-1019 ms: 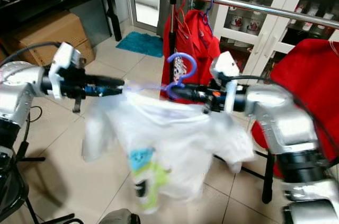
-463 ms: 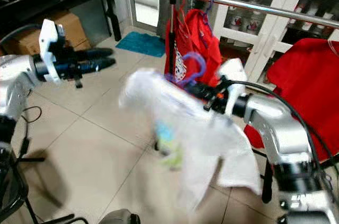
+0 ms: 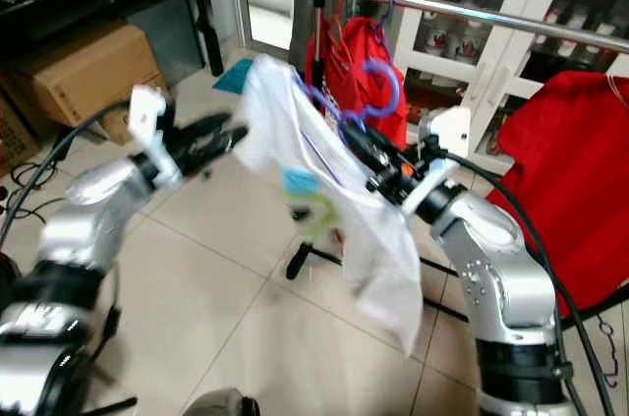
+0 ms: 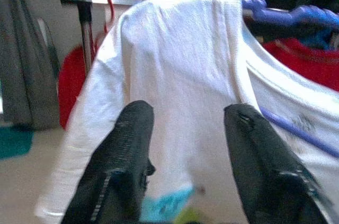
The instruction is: Hang hanger
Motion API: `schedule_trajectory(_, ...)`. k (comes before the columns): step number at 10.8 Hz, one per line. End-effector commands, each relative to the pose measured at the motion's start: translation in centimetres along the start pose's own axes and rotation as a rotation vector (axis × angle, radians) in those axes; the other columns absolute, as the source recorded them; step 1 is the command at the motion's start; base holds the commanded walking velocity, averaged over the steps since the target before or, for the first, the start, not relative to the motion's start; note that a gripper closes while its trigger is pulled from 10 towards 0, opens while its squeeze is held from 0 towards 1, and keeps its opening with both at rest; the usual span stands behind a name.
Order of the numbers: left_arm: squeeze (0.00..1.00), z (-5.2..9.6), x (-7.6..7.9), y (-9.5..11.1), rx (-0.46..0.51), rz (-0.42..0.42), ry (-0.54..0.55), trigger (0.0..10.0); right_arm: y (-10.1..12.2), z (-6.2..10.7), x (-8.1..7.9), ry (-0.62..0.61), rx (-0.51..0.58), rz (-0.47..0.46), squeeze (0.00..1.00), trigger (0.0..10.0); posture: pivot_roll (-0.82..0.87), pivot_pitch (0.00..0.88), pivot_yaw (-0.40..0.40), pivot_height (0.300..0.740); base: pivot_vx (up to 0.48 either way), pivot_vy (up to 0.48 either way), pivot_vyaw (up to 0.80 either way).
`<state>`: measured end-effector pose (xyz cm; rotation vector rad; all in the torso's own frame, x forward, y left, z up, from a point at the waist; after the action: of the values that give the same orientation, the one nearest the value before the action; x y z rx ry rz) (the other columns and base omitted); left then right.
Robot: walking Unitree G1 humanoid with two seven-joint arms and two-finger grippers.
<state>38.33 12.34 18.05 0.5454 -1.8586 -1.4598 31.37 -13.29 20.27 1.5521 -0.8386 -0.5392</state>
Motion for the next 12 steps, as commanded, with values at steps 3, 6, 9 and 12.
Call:
schedule_trajectory(3,0.83,-2.0,1.6,2.1,0.129,-0.003,-0.035,10.0,1.0,-1.0,-1.3,-0.036,0.003,0.121,0.00,0.0,0.02,0.000,0.037,0.740,0.000,0.000,0.00)
schedule_trajectory(6,0.00,-2.3,3.4,1.2,0.133,0.041,-0.127,10.0,1.6,-2.2,-2.3,-0.064,-0.006,0.261,0.00,0.0,0.02,0.000,0.036,0.740,0.000,0.000,0.00)
schedule_trajectory(9,0.00,-2.9,1.8,1.0,0.139,0.001,0.004,10.0,2.2,-2.6,-3.4,-0.015,0.029,0.243,0.00,0.0,0.01,0.000,0.035,0.740,0.000,0.000,0.00)
schedule_trajectory(12,0.00,-3.5,2.0,0.8,0.152,-0.047,0.041,10.0,2.4,-2.4,-3.9,0.022,0.058,0.205,0.00,0.0,0.01,0.000,0.037,0.740,0.000,0.000,0.00)
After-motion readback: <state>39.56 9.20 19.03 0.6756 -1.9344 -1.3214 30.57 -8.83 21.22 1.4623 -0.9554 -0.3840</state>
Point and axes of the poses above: a point about 5 cm out from each wrist's last joint towards the gripper, its own z axis pointing back from the gripper into the wrist, its own y axis along the axis of the wrist's last joint, x = y × z, the point moved 4 cm from there along -z, pointing out of the wrist towards the gripper, and after that the axes turned 13 degrees about z, right-handed, at the moved point
